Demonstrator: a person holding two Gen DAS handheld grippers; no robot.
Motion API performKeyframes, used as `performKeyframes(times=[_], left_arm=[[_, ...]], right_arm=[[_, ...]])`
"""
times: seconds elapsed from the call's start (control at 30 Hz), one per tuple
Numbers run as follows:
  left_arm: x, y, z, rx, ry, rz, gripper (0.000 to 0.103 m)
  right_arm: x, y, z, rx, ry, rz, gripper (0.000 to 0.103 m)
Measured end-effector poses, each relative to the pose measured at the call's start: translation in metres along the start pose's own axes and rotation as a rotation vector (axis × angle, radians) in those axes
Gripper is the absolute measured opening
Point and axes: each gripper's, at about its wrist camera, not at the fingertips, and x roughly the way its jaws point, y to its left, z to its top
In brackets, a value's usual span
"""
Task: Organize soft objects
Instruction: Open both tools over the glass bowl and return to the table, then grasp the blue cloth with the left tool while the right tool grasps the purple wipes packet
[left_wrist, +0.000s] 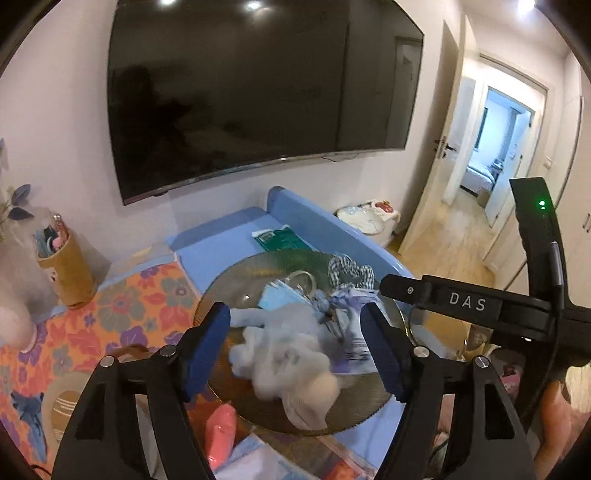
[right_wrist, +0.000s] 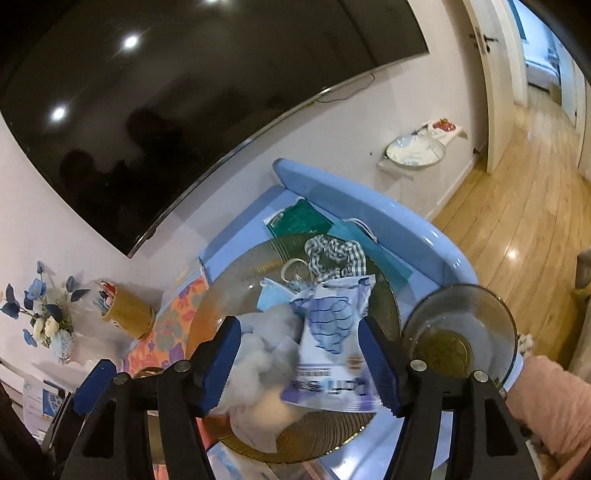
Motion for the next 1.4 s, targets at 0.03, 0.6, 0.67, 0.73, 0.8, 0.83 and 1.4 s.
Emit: performKeyframes(times=[0.03, 0.6, 0.67, 0.73, 0.8, 0.83, 1.4], left_arm=[[-0.001, -0.001, -0.001, 0.006, -0.004, -0.001, 0.071], [-0.170, 0.080, -0.042, 0.011, -0.131, 0.027, 0.071], [-0.192, 0.113, -0.051, -0.022, -0.142, 0.087, 0.071], [-0.212, 0.148, -0.062, -0.040, -0.142, 0.136, 0.071], [-0.233, 0.190, -0.079, -0.071, -0.140, 0.234, 0.071], [-0.239, 0.204, -0.084, -0.086, -0.141, 0.271, 0.071], [-0.196, 0.364, -0.194, -0.384, 0.033, 0.236, 0.071]], right_arm=[[-0.002, -0.004, -0.001, 0.005, -0.003, 0.008, 0.064], [-0.116, 0.088, -0.089, -0.257, -0.205, 0.100, 0.064], [-0.127, 0.111, -0.106, -0.315, -0.224, 0.127, 0.064], [-0.134, 0.137, -0.126, -0.370, -0.245, 0.148, 0.064], [-0.134, 0.166, -0.146, -0.439, -0.228, 0.202, 0.064], [-0.133, 0.179, -0.156, -0.467, -0.218, 0.224, 0.064], [0.056, 0.308, -0.279, -0.494, 0.189, 0.168, 0.064]])
